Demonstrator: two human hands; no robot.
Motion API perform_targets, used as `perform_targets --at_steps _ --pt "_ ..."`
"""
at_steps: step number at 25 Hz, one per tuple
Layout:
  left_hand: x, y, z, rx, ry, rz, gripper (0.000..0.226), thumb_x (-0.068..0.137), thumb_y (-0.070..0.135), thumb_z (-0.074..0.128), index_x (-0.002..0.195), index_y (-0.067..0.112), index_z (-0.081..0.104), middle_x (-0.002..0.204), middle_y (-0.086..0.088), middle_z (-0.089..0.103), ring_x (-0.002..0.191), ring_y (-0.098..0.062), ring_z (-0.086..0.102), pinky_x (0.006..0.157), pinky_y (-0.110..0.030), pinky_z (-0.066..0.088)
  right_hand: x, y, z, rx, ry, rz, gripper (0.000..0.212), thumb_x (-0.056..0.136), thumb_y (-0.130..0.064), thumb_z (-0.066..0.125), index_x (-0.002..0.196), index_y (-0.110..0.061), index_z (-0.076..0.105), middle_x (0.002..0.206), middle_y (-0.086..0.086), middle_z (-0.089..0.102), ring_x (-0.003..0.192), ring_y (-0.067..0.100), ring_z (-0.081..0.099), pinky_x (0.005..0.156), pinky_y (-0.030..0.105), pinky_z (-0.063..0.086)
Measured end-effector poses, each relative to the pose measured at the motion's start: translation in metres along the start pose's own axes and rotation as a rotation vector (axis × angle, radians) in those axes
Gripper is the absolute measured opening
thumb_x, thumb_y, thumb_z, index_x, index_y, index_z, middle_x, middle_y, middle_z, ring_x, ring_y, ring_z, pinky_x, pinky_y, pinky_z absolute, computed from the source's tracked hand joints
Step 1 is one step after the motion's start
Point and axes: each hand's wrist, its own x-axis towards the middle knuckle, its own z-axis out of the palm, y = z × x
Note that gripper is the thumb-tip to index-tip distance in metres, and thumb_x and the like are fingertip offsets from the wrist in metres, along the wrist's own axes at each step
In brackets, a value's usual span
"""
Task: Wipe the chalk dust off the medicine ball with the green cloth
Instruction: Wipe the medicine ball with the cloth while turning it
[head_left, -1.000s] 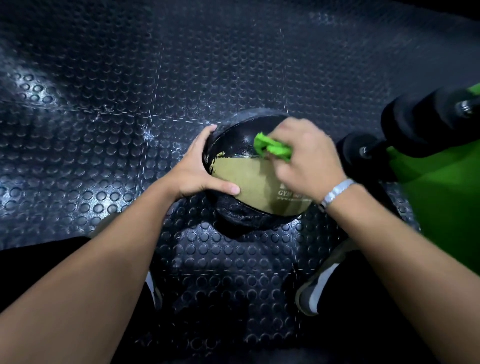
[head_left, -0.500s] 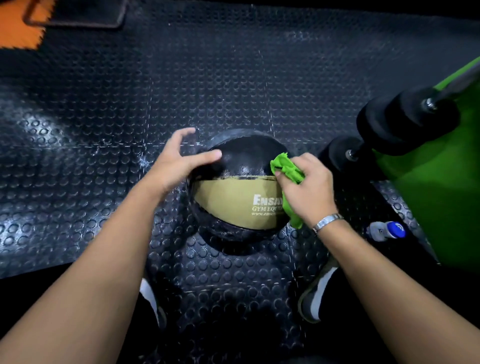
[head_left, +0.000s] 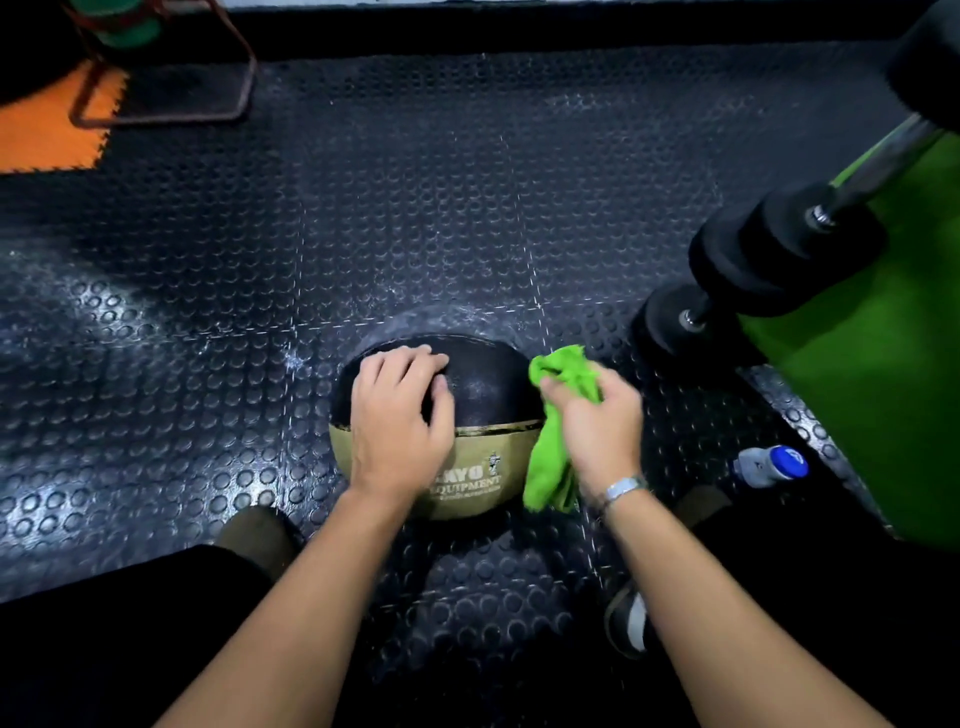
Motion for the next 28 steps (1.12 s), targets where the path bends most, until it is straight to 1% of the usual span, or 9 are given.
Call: perform_targets --at_steps 1,5,7,9,13,18,22,26,28 --pt "-0.007 -0.005 -0.004 0.022 0.001 0.015 0.029 0.097 0.019 0.053 0.109 0.006 0.076 0.113 -0.008 0.072 0.108 -0.033 0.062 0.095 -0.047 0.049 0.01 -0.001 -0.007 0.07 0.036 0.093 0.008 0.071 -0.027 0.08 0.073 -0.031 0.073 0.08 -0.002 0.07 0.071 0.016 0.06 0.075 0.035 0.05" --pt "-0.038 -0.005 -0.021 0.149 0.03 -0.028 0.027 0.094 0.025 0.054 0.106 0.007 0.07 0.11 -0.011 0.067 0.103 -0.033 0.055 0.088 -0.051 0.047 0.014 -0.006 -0.02 0.332 0.085 0.326 0.018 0.081 -0.003 0.073 0.072 -0.015 0.064 0.067 0.001 0.06 0.061 0.015 0.057 0.058 0.026 0.047" --pt "-0.059 -0.002 -0.021 0.187 0.024 -0.052 0.031 0.098 0.029 0.052 0.12 0.012 0.065 0.121 -0.013 0.061 0.113 -0.035 0.05 0.098 -0.054 0.044 0.005 -0.003 -0.019 0.355 0.081 0.384 0.019 0.083 0.001 0.069 0.073 -0.014 0.061 0.063 0.002 0.058 0.048 0.012 0.055 0.044 0.019 0.045" --pt "-0.08 -0.005 -0.017 0.202 0.013 0.0 0.034 0.101 0.027 0.05 0.132 0.018 0.061 0.133 -0.013 0.055 0.122 -0.038 0.045 0.105 -0.063 0.041 -0.004 0.011 -0.016 0.284 0.108 0.395 0.019 0.081 0.0 0.069 0.071 -0.015 0.061 0.065 0.002 0.06 0.054 0.017 0.055 0.051 0.023 0.045" --pt "-0.098 -0.003 -0.009 0.182 0.083 0.06 0.032 0.103 0.027 0.051 0.134 0.023 0.059 0.137 -0.008 0.05 0.122 -0.038 0.043 0.102 -0.071 0.041 -0.027 0.038 -0.006 0.073 0.019 0.236 0.015 0.078 -0.007 0.078 0.074 -0.018 0.069 0.069 -0.004 0.068 0.064 0.014 0.057 0.066 0.03 0.047" --pt "-0.088 -0.001 -0.003 0.18 0.138 0.066 0.03 0.106 0.033 0.047 0.131 0.024 0.06 0.136 -0.007 0.05 0.122 -0.037 0.044 0.102 -0.07 0.042 -0.041 0.042 0.0 -0.182 -0.037 -0.176 0.013 0.08 -0.012 0.08 0.084 -0.021 0.071 0.084 -0.002 0.067 0.076 0.012 0.06 0.075 0.026 0.048" --pt "-0.088 -0.003 0.0 0.171 0.162 0.068 0.03 0.105 0.032 0.047 0.13 0.022 0.061 0.135 -0.008 0.049 0.122 -0.037 0.044 0.101 -0.07 0.042 -0.02 0.041 0.002 -0.205 0.029 -0.03 0.017 0.079 -0.013 0.08 0.076 -0.025 0.068 0.08 0.003 0.069 0.075 0.022 0.062 0.077 0.039 0.053" --pt "-0.087 -0.004 0.002 0.171 0.169 0.054 0.031 0.107 0.035 0.043 0.13 0.023 0.061 0.134 -0.007 0.049 0.122 -0.036 0.043 0.102 -0.07 0.042 -0.016 0.031 0.01 -0.234 -0.066 -0.186 0.011 0.078 -0.013 0.08 0.081 -0.019 0.072 0.08 -0.002 0.065 0.073 0.016 0.059 0.072 0.029 0.048" --pt "-0.087 -0.003 0.002 0.172 0.172 0.055 0.032 0.107 0.035 0.043 0.129 0.023 0.062 0.133 -0.007 0.049 0.123 -0.036 0.043 0.102 -0.071 0.043 -0.021 0.034 0.003 -0.218 -0.06 -0.14 0.015 0.078 -0.014 0.08 0.077 -0.024 0.07 0.079 0.001 0.067 0.072 0.018 0.06 0.073 0.033 0.051"
